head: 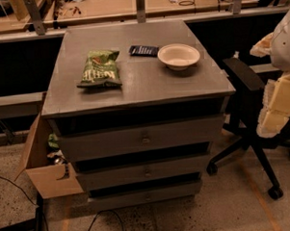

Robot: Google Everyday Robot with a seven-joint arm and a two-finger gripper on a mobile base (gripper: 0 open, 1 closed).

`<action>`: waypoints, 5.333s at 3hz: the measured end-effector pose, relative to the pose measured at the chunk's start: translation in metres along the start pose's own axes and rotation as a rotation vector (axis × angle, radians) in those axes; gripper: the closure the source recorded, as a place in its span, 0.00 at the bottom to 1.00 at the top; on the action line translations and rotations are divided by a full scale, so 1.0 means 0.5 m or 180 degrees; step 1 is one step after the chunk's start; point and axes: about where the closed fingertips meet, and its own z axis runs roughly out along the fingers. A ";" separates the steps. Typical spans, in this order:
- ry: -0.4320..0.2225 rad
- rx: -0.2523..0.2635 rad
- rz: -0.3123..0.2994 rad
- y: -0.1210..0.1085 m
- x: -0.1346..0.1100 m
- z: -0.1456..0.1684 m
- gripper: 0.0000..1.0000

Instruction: Place green jalapeno chip bag into paper bowl

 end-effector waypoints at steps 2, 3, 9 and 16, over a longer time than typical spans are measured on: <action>-0.0261 0.0059 0.0208 -0.020 -0.013 0.012 0.00; -0.0703 0.0110 0.0719 -0.049 -0.037 0.059 0.00; -0.2184 0.0520 0.1639 -0.069 -0.249 0.199 0.00; -0.3024 0.0518 0.1772 -0.279 -0.681 0.449 0.00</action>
Offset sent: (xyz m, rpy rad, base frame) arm 0.0370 0.0098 -0.0081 0.2601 -0.0685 -0.1271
